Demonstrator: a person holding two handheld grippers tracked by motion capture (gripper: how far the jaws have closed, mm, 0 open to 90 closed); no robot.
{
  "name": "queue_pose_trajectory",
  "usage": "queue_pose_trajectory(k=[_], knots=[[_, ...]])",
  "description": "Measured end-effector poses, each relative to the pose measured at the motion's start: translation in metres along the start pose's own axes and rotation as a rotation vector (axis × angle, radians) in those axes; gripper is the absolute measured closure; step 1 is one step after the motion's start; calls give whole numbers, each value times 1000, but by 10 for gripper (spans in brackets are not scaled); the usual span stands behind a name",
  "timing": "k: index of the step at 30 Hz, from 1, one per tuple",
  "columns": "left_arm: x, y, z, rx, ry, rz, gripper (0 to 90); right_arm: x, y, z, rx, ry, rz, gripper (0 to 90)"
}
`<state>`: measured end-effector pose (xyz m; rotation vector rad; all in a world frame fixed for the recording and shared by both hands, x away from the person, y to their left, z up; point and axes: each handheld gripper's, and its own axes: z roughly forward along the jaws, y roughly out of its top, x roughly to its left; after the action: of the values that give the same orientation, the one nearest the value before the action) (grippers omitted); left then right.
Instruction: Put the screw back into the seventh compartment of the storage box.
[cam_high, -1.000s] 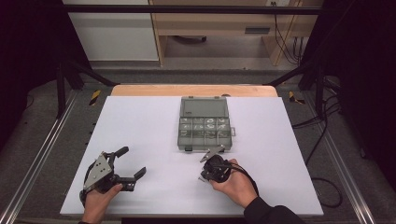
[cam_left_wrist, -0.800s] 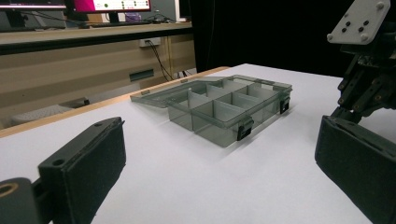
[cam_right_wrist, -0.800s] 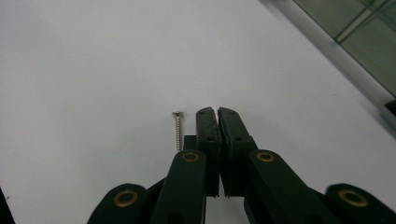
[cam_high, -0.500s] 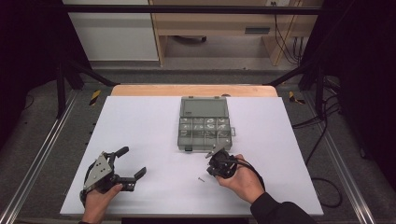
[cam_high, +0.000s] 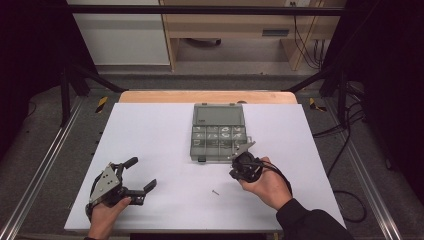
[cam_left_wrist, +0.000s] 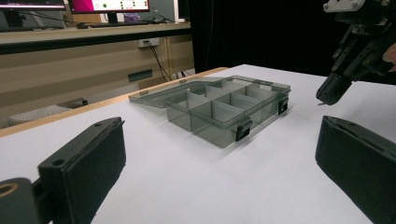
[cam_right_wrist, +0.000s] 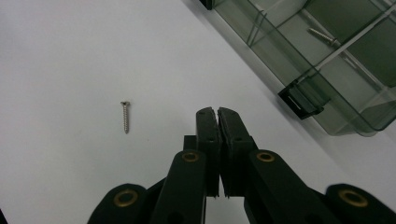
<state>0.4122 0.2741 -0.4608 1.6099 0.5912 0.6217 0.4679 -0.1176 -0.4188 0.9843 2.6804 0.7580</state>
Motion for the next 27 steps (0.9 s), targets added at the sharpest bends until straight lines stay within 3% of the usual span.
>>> queue_pose_trajectory(k=[8,26,27], knots=[[0,0,0,0,-6,1,16,-8,2,-5,-2,-15,12,877],[0,1,-1,-8,-11,4,12,-17,16,-13,-22,-37,-10,878],[0,1,-1,-8,-11,4,12,-16,17,-13,-33,-34,8,878]])
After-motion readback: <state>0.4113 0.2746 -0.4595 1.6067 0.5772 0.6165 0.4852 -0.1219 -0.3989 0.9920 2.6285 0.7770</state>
